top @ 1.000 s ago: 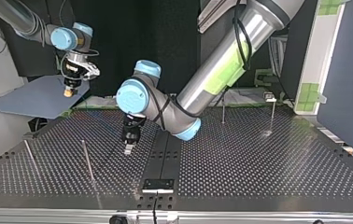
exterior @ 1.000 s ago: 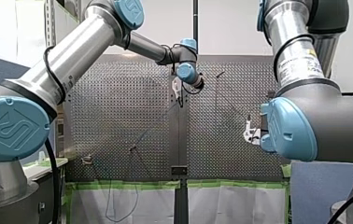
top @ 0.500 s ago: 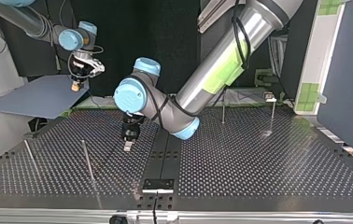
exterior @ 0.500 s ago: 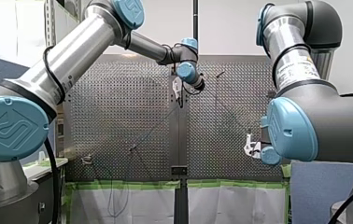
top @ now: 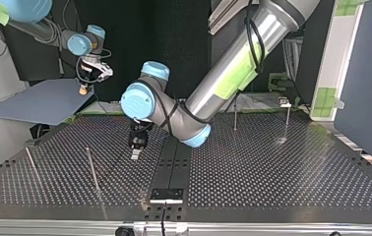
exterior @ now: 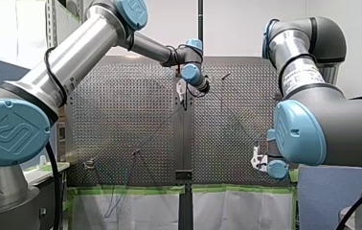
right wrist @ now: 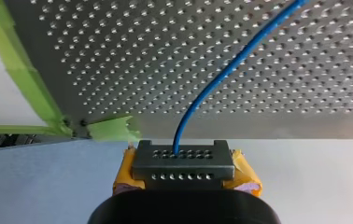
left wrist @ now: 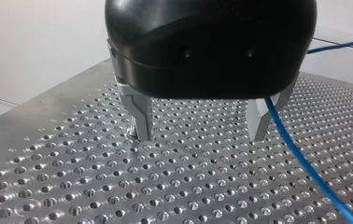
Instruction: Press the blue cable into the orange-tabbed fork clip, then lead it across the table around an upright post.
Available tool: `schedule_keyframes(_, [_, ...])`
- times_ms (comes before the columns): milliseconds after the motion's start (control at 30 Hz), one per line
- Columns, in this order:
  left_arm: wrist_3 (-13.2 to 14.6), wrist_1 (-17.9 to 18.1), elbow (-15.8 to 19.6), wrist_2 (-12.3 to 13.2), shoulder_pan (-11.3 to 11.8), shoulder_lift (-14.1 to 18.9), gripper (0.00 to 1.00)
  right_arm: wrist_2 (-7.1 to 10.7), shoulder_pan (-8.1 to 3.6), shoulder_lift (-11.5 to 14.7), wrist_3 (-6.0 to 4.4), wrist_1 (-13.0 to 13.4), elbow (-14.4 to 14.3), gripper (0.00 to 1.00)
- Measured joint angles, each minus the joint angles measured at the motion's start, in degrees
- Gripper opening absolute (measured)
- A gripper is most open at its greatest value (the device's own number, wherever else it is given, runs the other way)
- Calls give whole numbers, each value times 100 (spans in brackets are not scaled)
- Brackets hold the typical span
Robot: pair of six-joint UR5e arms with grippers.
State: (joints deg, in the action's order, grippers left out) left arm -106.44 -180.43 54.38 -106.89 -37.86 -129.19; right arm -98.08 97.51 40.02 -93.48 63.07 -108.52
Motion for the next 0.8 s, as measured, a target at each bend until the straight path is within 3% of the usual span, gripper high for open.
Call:
schedule_keyframes(533, [10, 153, 0, -61, 4, 1, 100, -11, -91, -761, 11, 83, 176, 0])
schedule_keyframes(800, [10, 156, 0, -70, 4, 0, 100, -7, -121, -894, 12, 104, 293, 0])
